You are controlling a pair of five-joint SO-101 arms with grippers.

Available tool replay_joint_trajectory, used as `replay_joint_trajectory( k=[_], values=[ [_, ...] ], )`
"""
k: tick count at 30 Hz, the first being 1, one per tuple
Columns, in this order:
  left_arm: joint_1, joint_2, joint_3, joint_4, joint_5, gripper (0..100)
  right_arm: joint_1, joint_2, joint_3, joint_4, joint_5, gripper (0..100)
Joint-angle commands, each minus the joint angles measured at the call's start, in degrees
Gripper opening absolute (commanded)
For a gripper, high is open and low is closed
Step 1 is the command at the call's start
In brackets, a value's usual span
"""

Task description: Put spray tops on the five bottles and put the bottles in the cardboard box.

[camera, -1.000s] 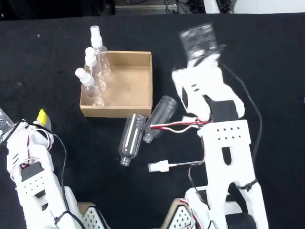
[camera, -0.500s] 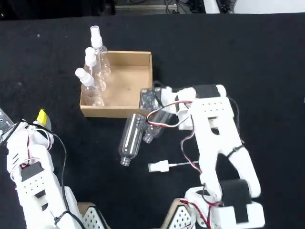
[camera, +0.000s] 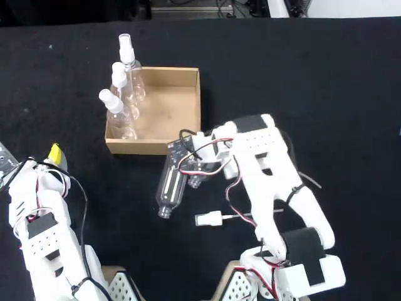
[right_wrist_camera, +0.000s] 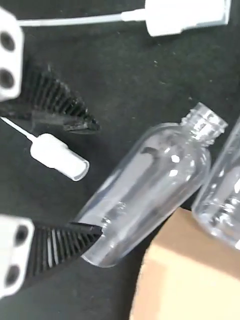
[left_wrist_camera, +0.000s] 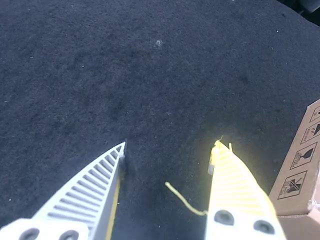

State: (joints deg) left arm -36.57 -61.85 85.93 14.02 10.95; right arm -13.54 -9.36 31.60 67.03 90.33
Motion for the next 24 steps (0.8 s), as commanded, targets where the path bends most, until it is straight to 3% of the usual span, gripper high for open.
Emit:
replay_joint_trajectory(
  k=[1, 6, 13, 17, 20, 24],
  values=[
    [-0.5, -1.2, -0.8, -1.2, 0.0, 25, -1.5, 3.7, 0.9, -6.2, -2.2, 25.1],
    [-0.5, -1.2, -0.8, -1.2, 0.0, 25, -1.7, 6.4, 0.9, -8.4, -5.1, 25.1],
    [-0.4, -1.2, -0.8, -1.2, 0.0, 25, -0.6, 4.4, -3.0, -1.1, -4.7, 25.1],
    [-0.5, -1.2, -0.8, -1.2, 0.0, 25, -0.2, 0.7, -6.8, 8.2, 5.0, 25.3],
    [-0.5, -1.2, -0.8, -1.2, 0.0, 25, -0.2, -0.1, -8.6, 12.3, 9.0, 31.7],
    [-0.5, -1.2, -0.8, -1.2, 0.0, 25, -0.3, 1.9, -8.4, 9.8, 9.2, 44.3]
  ],
)
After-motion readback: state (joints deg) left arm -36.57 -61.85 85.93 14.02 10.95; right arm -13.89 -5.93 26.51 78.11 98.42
